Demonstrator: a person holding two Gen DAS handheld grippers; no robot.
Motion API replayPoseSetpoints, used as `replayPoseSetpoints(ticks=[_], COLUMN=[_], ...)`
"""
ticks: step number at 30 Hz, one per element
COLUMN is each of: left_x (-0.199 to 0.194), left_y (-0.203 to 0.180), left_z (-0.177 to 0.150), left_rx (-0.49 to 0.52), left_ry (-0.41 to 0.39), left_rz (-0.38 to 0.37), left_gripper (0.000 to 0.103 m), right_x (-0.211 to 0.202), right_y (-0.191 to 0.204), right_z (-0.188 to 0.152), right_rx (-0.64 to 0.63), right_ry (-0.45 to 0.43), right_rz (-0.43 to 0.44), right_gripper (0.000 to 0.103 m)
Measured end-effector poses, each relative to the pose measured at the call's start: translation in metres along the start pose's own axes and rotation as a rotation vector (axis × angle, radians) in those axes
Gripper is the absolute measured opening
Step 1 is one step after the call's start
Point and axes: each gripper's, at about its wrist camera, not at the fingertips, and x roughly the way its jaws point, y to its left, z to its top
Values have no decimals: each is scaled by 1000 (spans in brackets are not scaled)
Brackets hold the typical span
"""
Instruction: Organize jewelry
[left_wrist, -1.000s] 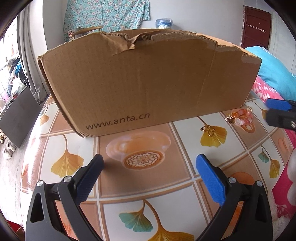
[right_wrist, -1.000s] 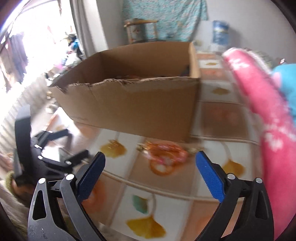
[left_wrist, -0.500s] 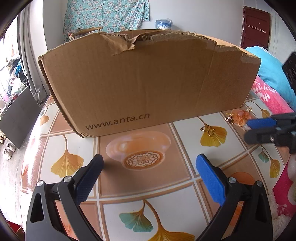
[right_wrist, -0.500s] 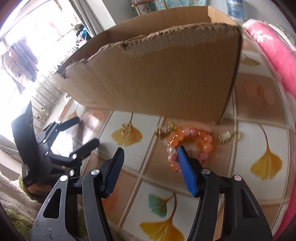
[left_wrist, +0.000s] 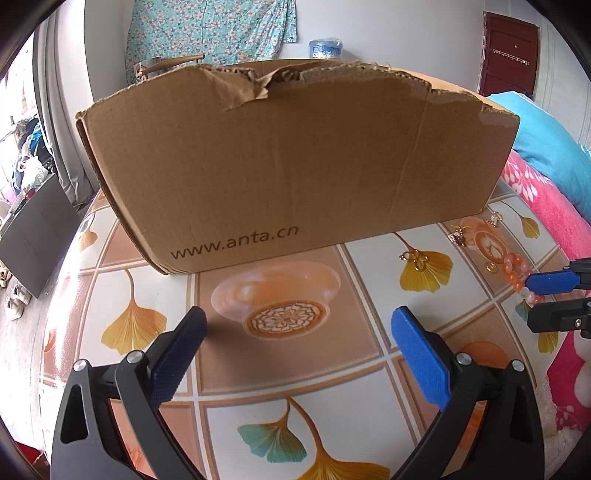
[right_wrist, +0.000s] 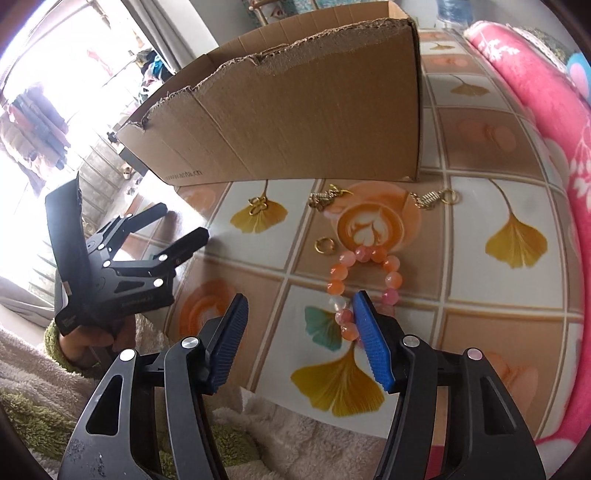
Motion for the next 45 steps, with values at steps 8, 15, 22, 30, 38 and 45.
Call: replayPoseSetpoints(ticks=[8, 15, 22, 30, 38, 45], left_x=[0, 0, 2, 3, 3, 3], left_y=[0, 0, -1, -2, -2, -1], left_z=[0, -1, 1, 1, 2, -1], left_rx=[0, 5, 6, 3, 4, 6], left_ry=[-1, -3, -7, -12, -11, -19], left_rz=[0, -4, -5, -1, -3, -6], left_gripper=[98, 98, 99, 99, 99, 99], right_x=[-10, 8, -2, 0, -9, 0], right_y=[-8, 2, -9, -23, -44, -60], right_z=[15, 18, 13, 38, 50, 49], right_rx=[-14, -55, -25, 17, 24, 20], right_ry=[-84, -71, -77, -162, -217, -183], right_rz=[-24, 0, 4, 5, -164, -252], right_gripper=[36, 20, 21, 24, 24, 24])
